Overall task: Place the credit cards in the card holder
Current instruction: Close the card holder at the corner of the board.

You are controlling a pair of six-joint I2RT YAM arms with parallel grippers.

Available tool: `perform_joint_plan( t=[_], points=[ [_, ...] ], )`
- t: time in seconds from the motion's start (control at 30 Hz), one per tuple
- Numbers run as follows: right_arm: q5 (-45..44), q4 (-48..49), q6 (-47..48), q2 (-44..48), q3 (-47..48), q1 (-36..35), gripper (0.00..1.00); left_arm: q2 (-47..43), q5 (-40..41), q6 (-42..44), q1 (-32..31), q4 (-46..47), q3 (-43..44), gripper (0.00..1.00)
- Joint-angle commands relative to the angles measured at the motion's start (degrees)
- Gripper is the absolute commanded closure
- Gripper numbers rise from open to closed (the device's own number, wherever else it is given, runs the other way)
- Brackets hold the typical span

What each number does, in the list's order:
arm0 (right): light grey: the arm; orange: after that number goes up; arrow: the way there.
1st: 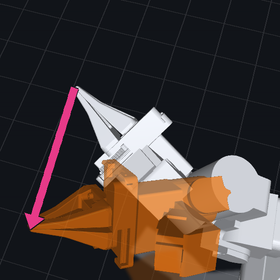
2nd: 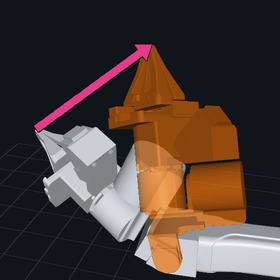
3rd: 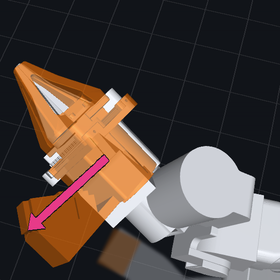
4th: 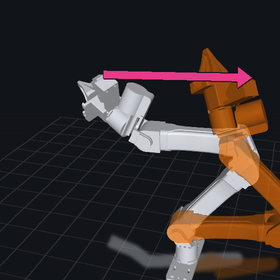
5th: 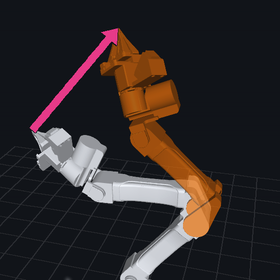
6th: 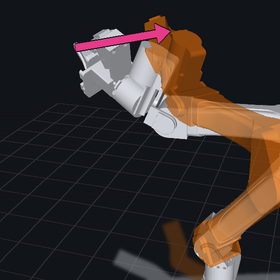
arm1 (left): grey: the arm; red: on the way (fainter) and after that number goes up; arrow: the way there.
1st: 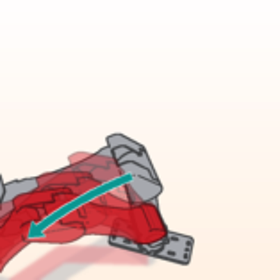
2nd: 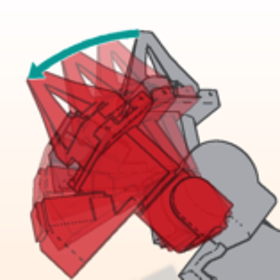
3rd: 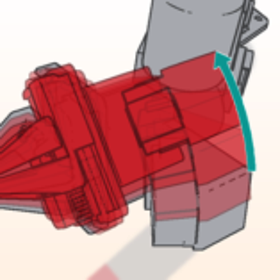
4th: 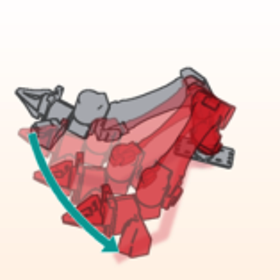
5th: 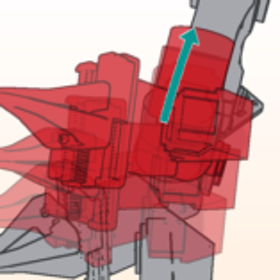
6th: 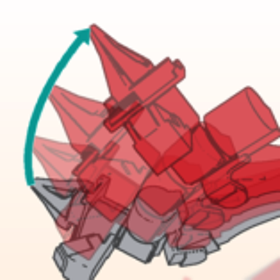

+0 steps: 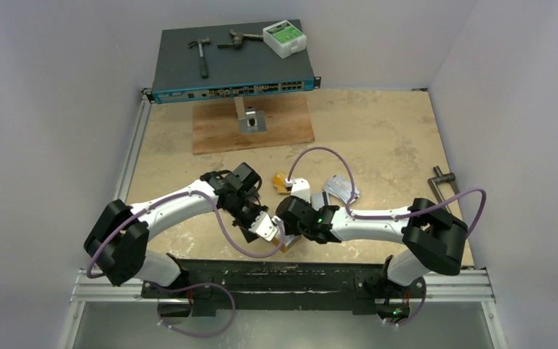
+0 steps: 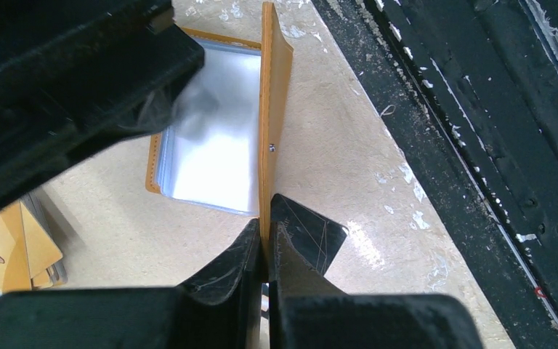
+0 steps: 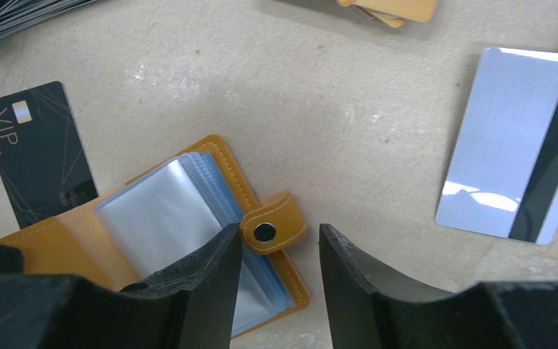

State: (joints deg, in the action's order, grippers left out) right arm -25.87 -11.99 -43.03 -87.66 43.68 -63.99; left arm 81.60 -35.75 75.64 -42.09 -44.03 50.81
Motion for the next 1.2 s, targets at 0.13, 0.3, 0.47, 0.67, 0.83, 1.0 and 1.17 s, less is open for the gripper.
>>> perform_joint_plan(
  t=[0.13,0.3,0.47,0.67,0.83,1.0,1.17],
  points=[
    [-7.97,-3.05,-2.49,2.49,0.42,-0.24,0.63,-1.62,-1.91,0.85,-0.18,-2.52,1.38,1.00],
    [-7.55,-1.71,-2.16,2.16,0.48,-0.27,0.67,-1.71,-2.03,0.90,-0.21,-2.83,1.19,1.00],
    [-6.90,-0.20,-1.59,1.12,0.78,-0.26,0.73,-1.54,-1.95,1.09,-0.12,-3.07,1.24,1.00],
    [-4.96,2.59,0.38,0.30,2.05,-0.26,0.85,-1.45,-2.12,1.84,-0.24,-3.63,1.38,1.00],
    [-3.50,3.55,2.09,-1.71,3.21,-0.26,0.89,-1.19,-2.22,2.15,-0.19,-4.04,1.56,1.00],
    [-2.55,4.60,2.38,-1.47,2.77,-0.25,0.98,-0.96,-1.37,0.29,-0.19,-1.69,1.77,1.00],
    [-1.72,4.81,0.55,0.33,0.49,-0.26,1.00,-1.72,5.60,-12.61,-0.41,15.20,-0.90,0.59]
  ],
)
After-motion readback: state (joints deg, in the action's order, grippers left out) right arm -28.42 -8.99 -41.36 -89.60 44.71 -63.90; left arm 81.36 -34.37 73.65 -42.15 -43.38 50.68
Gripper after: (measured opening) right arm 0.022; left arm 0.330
